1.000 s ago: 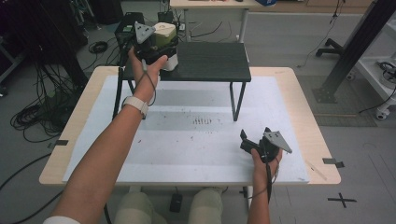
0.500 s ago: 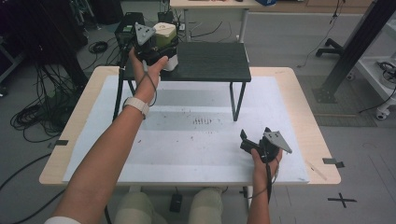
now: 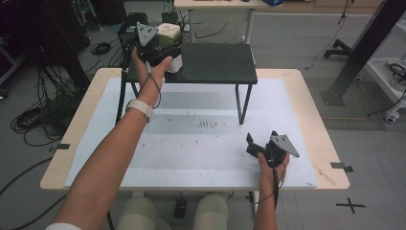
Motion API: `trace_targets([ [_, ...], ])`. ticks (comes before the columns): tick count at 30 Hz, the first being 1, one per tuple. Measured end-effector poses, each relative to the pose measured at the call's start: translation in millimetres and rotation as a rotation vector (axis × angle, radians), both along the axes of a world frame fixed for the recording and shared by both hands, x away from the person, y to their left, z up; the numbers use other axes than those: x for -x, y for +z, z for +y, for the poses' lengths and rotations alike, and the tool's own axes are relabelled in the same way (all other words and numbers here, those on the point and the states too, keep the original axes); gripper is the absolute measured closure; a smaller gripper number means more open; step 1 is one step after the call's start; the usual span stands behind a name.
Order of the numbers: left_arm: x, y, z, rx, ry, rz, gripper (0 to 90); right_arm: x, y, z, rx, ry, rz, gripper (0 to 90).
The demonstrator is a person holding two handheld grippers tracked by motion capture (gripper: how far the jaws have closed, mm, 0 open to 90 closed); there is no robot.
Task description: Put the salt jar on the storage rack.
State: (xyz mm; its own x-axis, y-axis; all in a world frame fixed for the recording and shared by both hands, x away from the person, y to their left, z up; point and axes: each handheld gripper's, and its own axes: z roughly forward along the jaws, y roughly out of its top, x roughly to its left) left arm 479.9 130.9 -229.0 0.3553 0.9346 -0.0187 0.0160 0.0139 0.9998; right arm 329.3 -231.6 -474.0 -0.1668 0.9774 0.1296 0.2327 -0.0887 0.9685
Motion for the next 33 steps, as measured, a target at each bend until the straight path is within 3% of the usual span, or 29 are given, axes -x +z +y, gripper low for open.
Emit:
trace_targets([
  [5, 4.1, 3.1, 3.5, 0.004, -0.023, -0.017, 10.4, 0.0, 0.0, 0.1, 0.000, -0.001, 0.000, 2.8],
  [18, 24.1, 10.4, 1.2, -0.028, -0.080, -0.078, 4.8, 0.0, 0.0, 0.5, 0.000, -0.002, 0.003, 2.8],
  [23, 31.6, 13.7, 2.8, -0.031, -0.086, -0.098, 2.2, 0.2, 0.0, 0.6, 0.000, -0.001, 0.005, 2.9],
  [33, 40.9, 19.7, 8.7, -0.042, -0.052, -0.133, 0.2, 0.3, 0.0, 0.8, 0.002, 0.000, 0.004, 2.8],
])
